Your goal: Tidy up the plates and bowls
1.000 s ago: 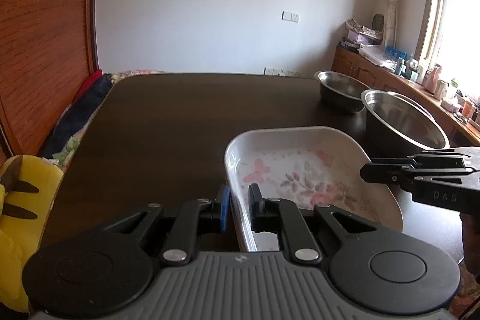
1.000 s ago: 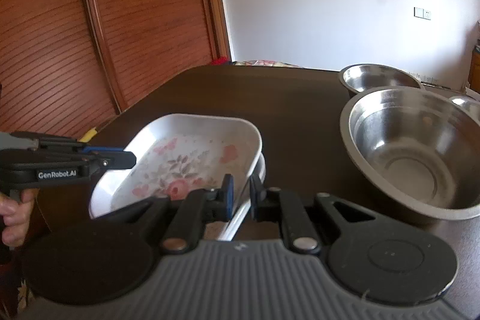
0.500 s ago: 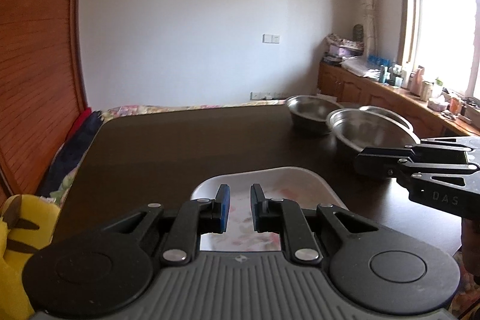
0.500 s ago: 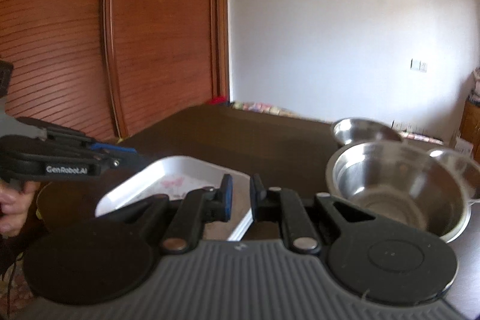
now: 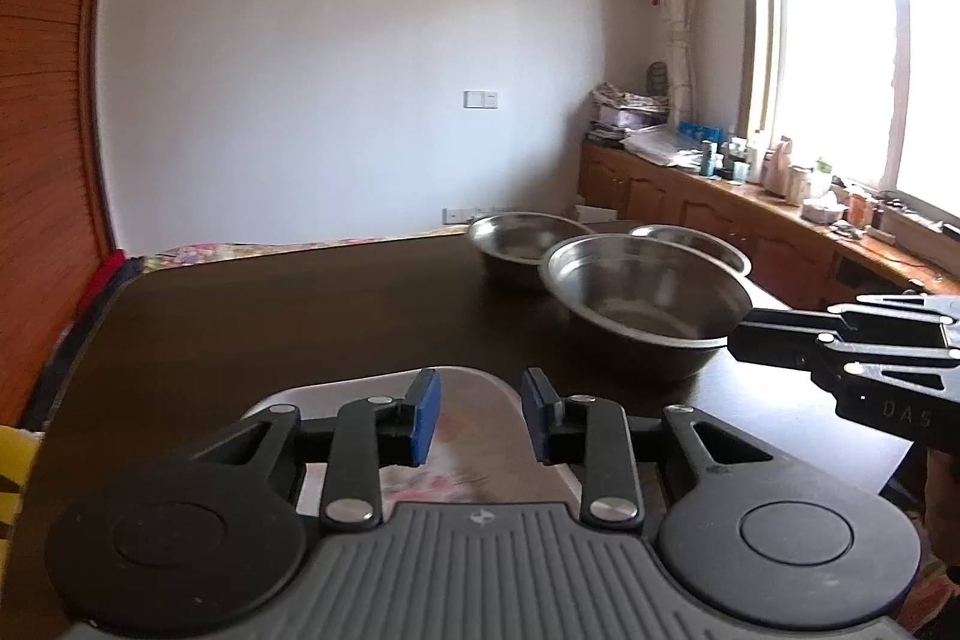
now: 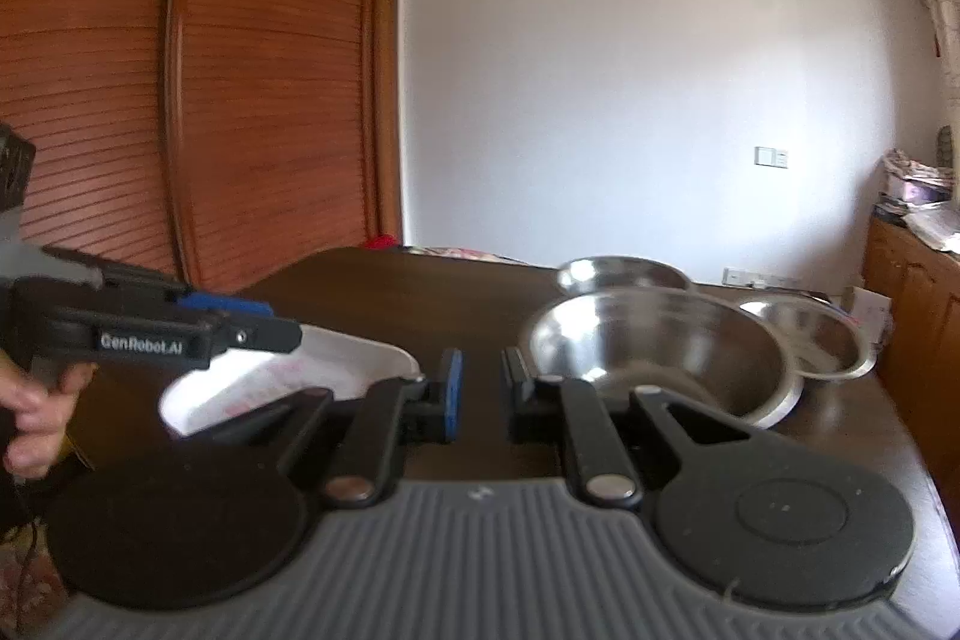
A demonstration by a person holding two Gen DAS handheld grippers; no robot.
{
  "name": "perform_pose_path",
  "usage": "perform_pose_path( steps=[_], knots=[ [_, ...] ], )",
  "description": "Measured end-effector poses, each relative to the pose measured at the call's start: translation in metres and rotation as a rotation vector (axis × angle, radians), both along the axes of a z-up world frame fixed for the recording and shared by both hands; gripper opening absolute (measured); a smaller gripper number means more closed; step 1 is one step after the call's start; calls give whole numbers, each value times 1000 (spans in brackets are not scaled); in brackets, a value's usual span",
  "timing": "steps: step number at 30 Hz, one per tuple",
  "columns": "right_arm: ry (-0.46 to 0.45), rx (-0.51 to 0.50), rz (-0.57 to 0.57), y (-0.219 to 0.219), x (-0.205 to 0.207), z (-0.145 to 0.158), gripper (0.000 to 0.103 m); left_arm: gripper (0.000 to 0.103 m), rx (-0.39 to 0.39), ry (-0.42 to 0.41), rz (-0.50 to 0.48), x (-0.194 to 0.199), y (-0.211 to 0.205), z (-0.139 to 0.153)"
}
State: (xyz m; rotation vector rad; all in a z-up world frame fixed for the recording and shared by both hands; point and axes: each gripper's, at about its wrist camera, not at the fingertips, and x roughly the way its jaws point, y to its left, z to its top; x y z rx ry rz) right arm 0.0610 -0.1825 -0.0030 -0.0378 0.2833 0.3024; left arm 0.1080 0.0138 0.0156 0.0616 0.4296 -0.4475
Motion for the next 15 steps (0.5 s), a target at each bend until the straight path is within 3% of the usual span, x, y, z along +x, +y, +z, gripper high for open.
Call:
perform_pose_path(
  steps=[4, 6, 10, 15],
  knots=[
    [0, 7, -44, -21, -6, -3, 21, 77, 1, -22, -14, -3, -16, -1],
    [-11, 16, -70, -30, -9, -5, 42, 82, -1, -29, -19, -4, -22, 0],
    [-37, 15, -121, -45, -15, -8, 49, 100, -25, -44, -22, -6, -32, -1],
    [-88, 6, -191, -57, -24, -16, 73, 103, -34, -55, -32, -8, -40, -3]
  ],
)
